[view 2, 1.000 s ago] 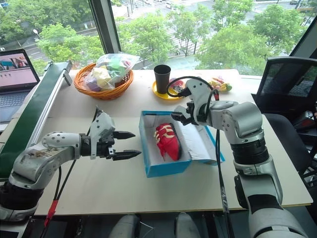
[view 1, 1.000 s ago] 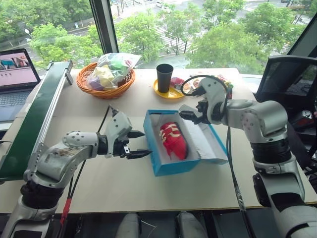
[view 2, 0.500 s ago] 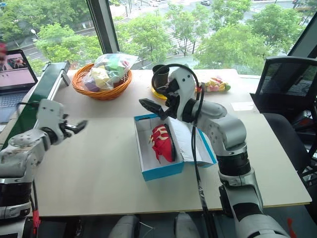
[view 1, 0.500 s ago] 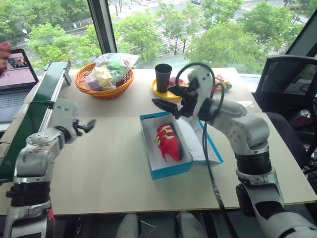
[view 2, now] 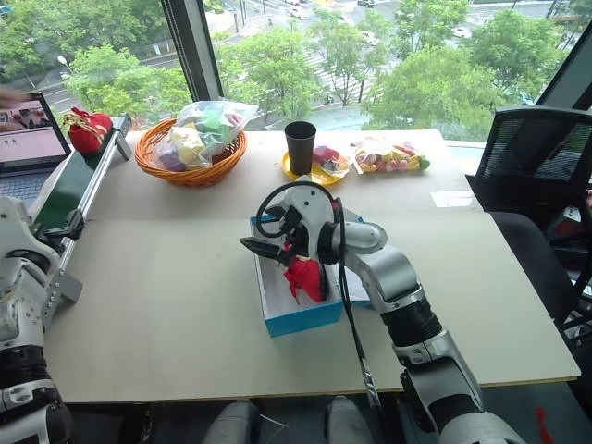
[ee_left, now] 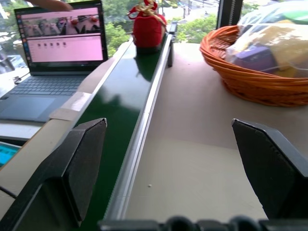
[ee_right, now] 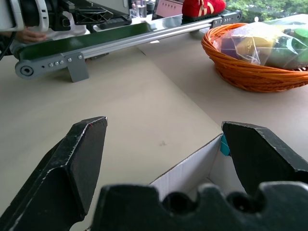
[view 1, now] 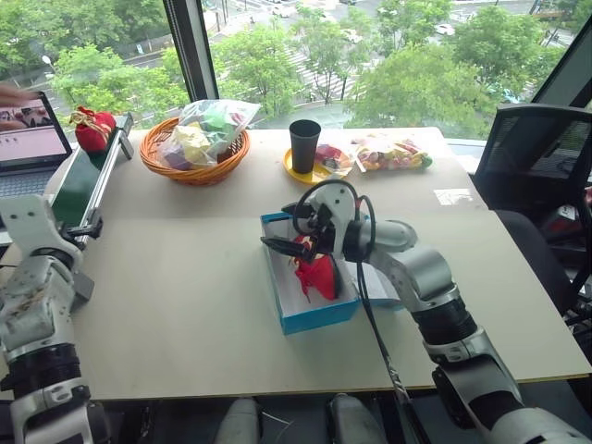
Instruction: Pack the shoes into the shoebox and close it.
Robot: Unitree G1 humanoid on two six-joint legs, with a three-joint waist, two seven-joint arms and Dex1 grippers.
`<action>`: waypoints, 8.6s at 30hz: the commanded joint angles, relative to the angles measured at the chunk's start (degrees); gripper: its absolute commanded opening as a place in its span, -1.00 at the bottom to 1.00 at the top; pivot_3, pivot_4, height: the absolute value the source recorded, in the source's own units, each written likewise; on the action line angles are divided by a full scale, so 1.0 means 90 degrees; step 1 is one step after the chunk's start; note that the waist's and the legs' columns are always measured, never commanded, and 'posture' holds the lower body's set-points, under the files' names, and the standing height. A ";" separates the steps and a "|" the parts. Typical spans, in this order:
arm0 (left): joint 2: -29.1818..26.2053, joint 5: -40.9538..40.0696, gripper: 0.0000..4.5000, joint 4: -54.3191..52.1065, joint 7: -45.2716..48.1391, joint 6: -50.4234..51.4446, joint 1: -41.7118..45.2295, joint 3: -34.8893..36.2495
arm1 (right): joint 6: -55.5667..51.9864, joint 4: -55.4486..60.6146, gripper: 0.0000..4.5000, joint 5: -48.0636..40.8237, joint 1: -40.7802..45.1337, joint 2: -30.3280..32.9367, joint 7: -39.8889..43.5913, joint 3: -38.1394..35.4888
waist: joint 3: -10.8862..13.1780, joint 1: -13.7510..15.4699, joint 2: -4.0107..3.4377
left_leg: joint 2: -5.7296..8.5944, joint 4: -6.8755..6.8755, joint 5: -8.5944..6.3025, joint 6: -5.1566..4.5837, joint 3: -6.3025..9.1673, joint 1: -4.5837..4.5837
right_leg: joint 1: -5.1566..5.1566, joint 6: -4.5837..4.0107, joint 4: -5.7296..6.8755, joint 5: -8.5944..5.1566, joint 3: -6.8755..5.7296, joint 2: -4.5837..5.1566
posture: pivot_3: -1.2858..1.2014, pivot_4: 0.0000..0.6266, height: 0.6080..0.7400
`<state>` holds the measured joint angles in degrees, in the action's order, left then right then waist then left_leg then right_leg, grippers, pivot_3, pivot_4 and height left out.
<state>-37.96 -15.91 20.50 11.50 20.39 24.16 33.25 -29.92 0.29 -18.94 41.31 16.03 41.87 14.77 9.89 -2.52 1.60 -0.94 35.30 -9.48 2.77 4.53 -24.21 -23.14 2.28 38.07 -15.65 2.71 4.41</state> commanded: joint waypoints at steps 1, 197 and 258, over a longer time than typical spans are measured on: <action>-0.0357 0.0077 0.98 0.0912 0.0132 -0.0651 0.0225 0.0091 | 0.0071 0.0170 1.00 -0.0095 0.0097 -0.0204 -0.0111 -0.0265 | -0.0001 0.0001 0.0001 | -0.0001 0.0000 0.0000 0.0000 0.0000 0.0000 | -0.0001 0.0000 0.0000 0.0000 -0.0001 0.0000 | 0.03 -0.52 1.00; -0.1539 -0.0112 1.00 -0.5112 0.4584 0.1650 -0.0476 -0.3741 | -0.2415 -0.1808 1.00 0.0547 0.1878 0.0550 0.0078 0.0769 | 0.0008 -0.0015 0.0001 | -0.0005 -0.0021 0.0009 0.0009 0.0003 0.0081 | 0.0081 0.0005 -0.0009 -0.0009 0.0006 -0.0008 | 0.03 -0.52 1.00; -0.1238 0.0760 1.00 -0.1327 0.7486 -0.0144 0.2315 -0.5046 | -0.2805 0.2180 -0.99 -0.5723 -0.3566 -0.0287 -0.2993 -0.5356 | 0.0039 -0.0085 -0.0052 | -0.0007 0.0045 -0.0015 -0.0031 0.0001 0.0054 | 0.0093 0.0059 0.0000 -0.0042 0.0011 -0.0014 | 0.03 -0.52 1.00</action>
<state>-47.71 -7.98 9.50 78.45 17.83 44.85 -14.94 -52.82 16.24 -66.86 8.54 13.01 16.98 -36.32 10.24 -3.29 1.13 -1.01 35.69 -9.62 2.50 4.55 -23.73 -22.30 2.80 38.06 -16.03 2.81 4.28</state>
